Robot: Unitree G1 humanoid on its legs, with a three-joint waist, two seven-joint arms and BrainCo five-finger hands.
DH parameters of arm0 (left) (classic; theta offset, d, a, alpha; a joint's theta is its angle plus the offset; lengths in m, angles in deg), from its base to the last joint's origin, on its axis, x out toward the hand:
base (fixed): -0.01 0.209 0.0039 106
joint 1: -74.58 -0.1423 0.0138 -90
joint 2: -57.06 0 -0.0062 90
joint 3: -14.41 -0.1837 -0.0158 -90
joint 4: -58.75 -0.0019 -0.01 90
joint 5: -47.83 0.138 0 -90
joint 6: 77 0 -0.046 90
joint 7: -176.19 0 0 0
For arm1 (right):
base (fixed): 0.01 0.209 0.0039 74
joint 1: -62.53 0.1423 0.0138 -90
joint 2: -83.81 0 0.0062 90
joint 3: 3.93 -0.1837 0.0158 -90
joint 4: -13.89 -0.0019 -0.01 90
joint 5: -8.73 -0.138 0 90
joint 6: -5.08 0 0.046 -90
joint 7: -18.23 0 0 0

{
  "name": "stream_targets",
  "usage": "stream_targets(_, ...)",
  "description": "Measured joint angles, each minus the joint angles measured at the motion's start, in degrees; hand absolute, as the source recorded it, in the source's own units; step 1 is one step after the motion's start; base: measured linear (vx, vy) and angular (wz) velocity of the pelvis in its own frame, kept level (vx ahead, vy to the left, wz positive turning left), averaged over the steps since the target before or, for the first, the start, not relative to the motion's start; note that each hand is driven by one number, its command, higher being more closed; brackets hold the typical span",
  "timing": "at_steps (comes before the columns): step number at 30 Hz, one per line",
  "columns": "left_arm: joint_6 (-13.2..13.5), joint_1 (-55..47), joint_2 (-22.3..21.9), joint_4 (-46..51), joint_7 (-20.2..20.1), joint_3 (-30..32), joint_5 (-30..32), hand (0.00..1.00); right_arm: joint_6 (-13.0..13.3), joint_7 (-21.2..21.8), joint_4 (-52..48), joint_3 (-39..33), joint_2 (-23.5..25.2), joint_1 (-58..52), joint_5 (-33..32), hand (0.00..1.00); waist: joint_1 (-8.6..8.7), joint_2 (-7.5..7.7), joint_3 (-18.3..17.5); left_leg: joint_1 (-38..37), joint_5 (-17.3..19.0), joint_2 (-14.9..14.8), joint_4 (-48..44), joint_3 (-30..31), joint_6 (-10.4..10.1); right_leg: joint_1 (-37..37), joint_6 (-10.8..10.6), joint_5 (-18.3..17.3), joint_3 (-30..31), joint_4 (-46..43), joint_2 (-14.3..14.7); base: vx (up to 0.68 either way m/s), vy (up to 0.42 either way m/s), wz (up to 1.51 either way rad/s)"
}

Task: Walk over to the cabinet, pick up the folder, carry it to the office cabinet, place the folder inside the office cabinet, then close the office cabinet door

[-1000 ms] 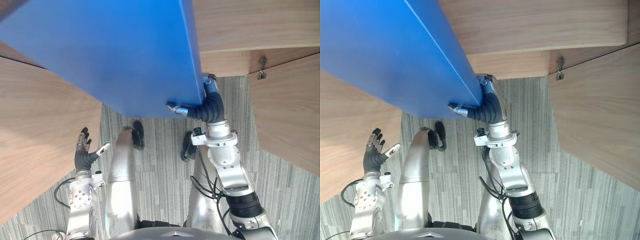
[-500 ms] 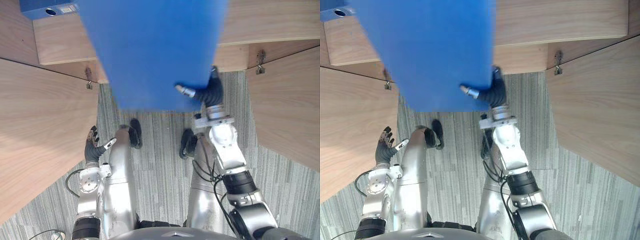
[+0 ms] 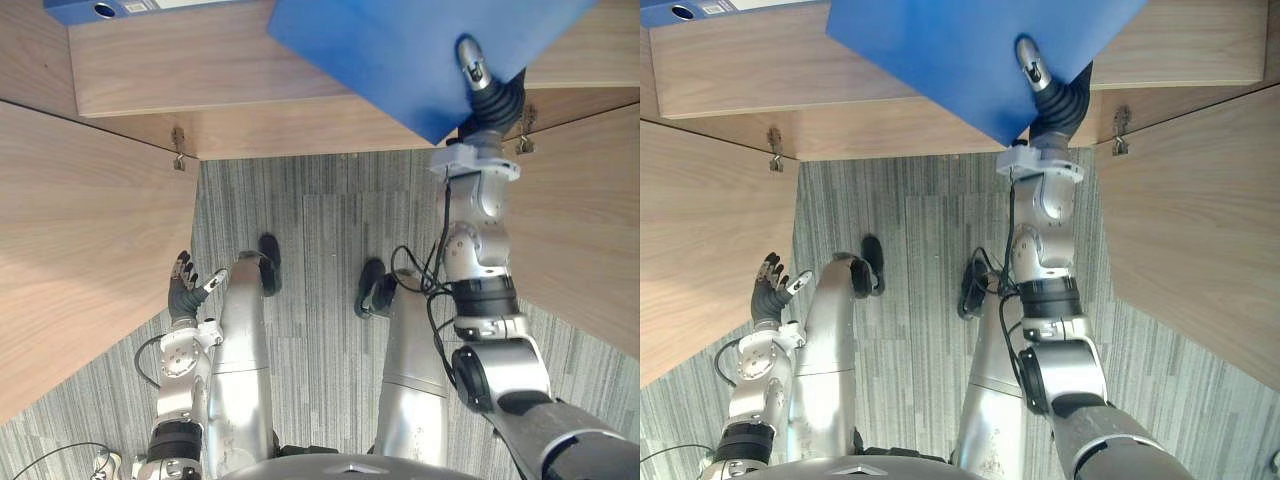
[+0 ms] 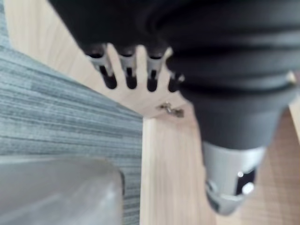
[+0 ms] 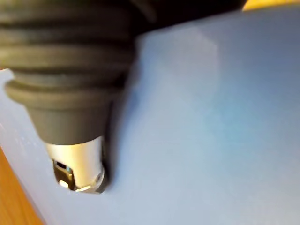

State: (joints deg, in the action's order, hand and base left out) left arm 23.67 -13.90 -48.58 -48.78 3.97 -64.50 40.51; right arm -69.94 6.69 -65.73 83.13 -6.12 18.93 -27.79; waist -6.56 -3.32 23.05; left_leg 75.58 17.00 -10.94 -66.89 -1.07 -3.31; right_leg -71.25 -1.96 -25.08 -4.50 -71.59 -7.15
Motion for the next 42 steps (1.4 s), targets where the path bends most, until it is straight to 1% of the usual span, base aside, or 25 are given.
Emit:
stream_targets(3, 0.5, 0.6, 0.9, -1.8, 0.7, 0.0, -1.5, 0.0, 0.1, -1.4, 2.8, -0.3, -0.8, 3.8, -4.6, 1.0, -0.16, 0.01, -0.2, 0.7, -0.6, 0.0, 0.2, 1.3, -0.5, 0.0, 0.6, 0.0, -1.3, 0.0, 0.0, -0.03, -0.03, 0.07)
stream_targets(5, 0.4, 1.4, 1.4, -4.0, 1.1, 0.1, -2.1, 0.0, 0.3, -1.9, 5.7, -0.6, -0.8, 6.2, -7.8, 1.0, -0.69, 0.05, -1.0, 1.3, -1.1, 0.1, 0.6, 1.6, -0.7, -0.6, 0.8, 0.1, -1.6, 0.0, 0.0, -0.03, -0.032, 0.09)
stream_targets(8, -0.1, 1.4, 1.4, -6.9, 2.2, 0.1, -3.8, 0.0, 0.5, -4.2, 10.3, -0.7, -1.0, 10.7, -13.3, 1.0, -1.3, 0.07, -1.5, 1.8, -2.1, 0.5, 1.6, 2.4, -1.4, -0.9, 1.2, 0.1, -2.6, 0.1, -0.2, -0.02, -0.028, 0.12)
stream_targets(13, -0.7, 1.4, 1.4, -9.2, 3.1, 0.1, -3.9, 0.0, 1.2, -6.1, 12.6, -0.8, -1.7, 14.3, -17.1, 1.0, -1.8, 0.07, -1.5, 2.6, -3.0, 0.8, 2.5, 3.6, -2.4, -1.1, 1.9, -0.2, -4.2, 0.2, -0.4, 0.0, -0.02, 0.12)
stream_targets(14, -0.7, 1.5, 1.4, -9.3, 3.2, -0.1, -4.0, 0.0, 1.2, -6.4, 13.5, -1.5, -2.4, 15.2, -17.9, 1.0, -1.71, 0.07, -1.5, 2.8, -3.6, 1.5, 3.2, 4.0, -2.5, -1.2, 2.2, -0.4, -4.5, 0.2, -0.8, 0.0, -0.009, 0.26)
stream_targets(18, -0.8, 1.5, 1.3, -10.9, 3.6, -0.4, -5.0, 0.0, 1.8, -6.8, 15.8, -4.1, -3.2, 17.9, -20.5, 1.0, -1.81, 0.1, -1.5, 3.8, -4.8, 2.1, 4.5, 4.6, -3.0, -2.2, 2.3, -0.3, -5.4, 0.3, -1.3, 0.0, -0.009, 0.17)
stream_targets(24, -0.8, 1.5, 1.3, -11.0, 4.4, -1.2, -6.1, 0.0, 3.9, -9.6, 17.8, -5.4, -3.9, 21.5, -25.9, 1.0, -2.09, 0.11, -1.5, 4.5, -6.5, 2.6, 6.4, 5.6, -3.8, -2.8, 2.7, -0.1, -6.6, 0.8, -1.6, -0.01, 0.0, 0.09)
stream_targets(26, -0.8, 1.6, 1.3, -10.9, 4.5, -1.4, -6.1, 0.0, 5.1, -11.5, 17.8, -6.1, -3.7, 22.5, -27.8, 1.0, -2.18, 0.11, -1.5, 4.6, -7.2, 2.9, 7.4, 6.0, -3.9, -2.8, 2.9, 0.0, -7.1, 1.1, -1.8, -0.01, -0.001, 0.12)
stream_targets(27, -0.8, 1.6, 1.3, -10.9, 4.6, -1.6, -6.1, 0.0, 5.3, -11.8, 17.8, -6.3, -3.7, 22.7, -28.3, 1.0, -2.23, 0.11, -1.5, 4.6, -7.4, 2.9, 7.7, 6.0, -4.0, -2.8, 3.0, 0.1, -7.2, 1.2, -1.8, -0.01, -0.003, 0.13)
stream_targets(28, -0.8, 1.6, 1.3, -10.8, 4.6, -1.8, -6.1, 0.0, 6.0, -12.9, 17.9, -6.7, -3.5, 23.5, -28.6, 0.0, -2.23, 0.11, -1.5, 4.6, -7.9, 3.1, 8.3, 6.1, -4.1, -2.9, 3.2, 0.2, -7.4, 1.5, -1.9, 0.0, -0.001, 0.09)
stream_targets(31, -0.8, 1.6, 1.3, -10.4, 4.8, -2.2, -6.1, 0.0, 7.2, -14.9, 17.9, -7.0, -2.6, 25.2, -29.7, 0.0, -2.26, 0.12, -1.5, 4.6, -8.5, 3.2, 9.3, 6.4, -4.4, -2.9, 3.6, 0.4, -7.8, 2.1, -1.9, 0.0, 0.003, 0.06)
stream_targets(35, -0.8, 1.7, 1.2, -10.1, 5.8, -2.4, -6.1, 0.0, 8.8, -15.3, 17.8, -7.0, -2.5, 27.4, -30.8, 0.0, -2.35, 0.12, -1.5, 4.6, -9.2, 3.5, 10.3, 7.1, -5.0, -2.9, 3.8, 0.5, -8.6, 2.5, -2.0, 0.0, 0.004, 0.07)
stream_targets(42, -0.9, 1.7, 1.3, -8.0, 5.8, -2.7, -6.1, 0.0, 8.7, -15.4, 18.0, -6.7, -2.7, 30.6, -31.4, 0.0, -2.35, 0.21, -1.6, 4.5, -10.5, 3.6, 12.2, 7.6, -5.4, -2.9, 4.6, 0.9, -9.4, 3.5, -1.9, 0.0, 0.001, 0.04)
